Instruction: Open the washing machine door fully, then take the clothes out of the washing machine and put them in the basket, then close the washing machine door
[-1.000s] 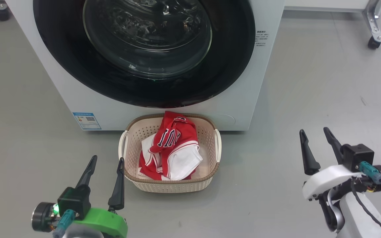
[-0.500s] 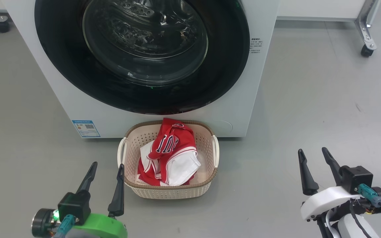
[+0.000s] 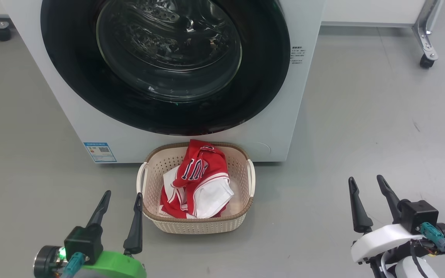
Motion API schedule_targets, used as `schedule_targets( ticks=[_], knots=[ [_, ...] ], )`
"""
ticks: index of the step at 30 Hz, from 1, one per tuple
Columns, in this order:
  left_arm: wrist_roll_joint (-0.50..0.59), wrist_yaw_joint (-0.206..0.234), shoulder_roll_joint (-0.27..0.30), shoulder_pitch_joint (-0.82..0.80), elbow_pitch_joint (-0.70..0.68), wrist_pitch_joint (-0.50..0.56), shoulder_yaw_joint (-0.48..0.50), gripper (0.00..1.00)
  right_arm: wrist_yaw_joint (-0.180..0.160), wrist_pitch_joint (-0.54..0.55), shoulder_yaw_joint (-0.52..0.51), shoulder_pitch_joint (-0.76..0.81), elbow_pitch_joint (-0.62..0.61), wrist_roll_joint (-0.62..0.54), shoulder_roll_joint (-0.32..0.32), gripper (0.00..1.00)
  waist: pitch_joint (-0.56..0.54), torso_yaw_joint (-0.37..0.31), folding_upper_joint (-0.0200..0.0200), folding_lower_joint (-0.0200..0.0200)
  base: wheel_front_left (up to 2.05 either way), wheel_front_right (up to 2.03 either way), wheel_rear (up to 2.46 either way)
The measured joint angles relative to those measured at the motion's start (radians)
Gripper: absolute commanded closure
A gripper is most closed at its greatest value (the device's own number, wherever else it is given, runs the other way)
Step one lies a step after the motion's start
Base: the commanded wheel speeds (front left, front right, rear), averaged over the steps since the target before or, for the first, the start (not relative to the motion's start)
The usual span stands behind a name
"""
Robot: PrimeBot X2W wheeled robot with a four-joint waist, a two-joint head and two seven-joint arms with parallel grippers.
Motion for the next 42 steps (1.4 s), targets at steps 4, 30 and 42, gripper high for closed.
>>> schedule_targets(
  ticks=[4,30,42],
  knots=[
    [0.0,0.001,0.001,0.001,-0.005,0.001,0.005,0.0,-0.009,0.0,0.0,0.016,-0.021,0.0,0.0,0.0,0.001,-0.003,0.0,0.0,0.0,0.0,0.0],
    [0.0,0.005,0.003,0.011,-0.027,0.019,0.013,0.0,-0.024,0.028,0.001,0.057,-0.1,0.007,-0.006,0.0,0.001,-0.005,0.0,0.0,0.0,0.0,0.0],
    [0.0,0.006,-0.013,0.025,0.023,0.023,0.005,1.0,-0.025,0.039,0.008,0.086,-0.064,0.008,0.014,1.0,0.003,-0.007,0.0,0.0,0.0,0.0,0.0]
  ],
)
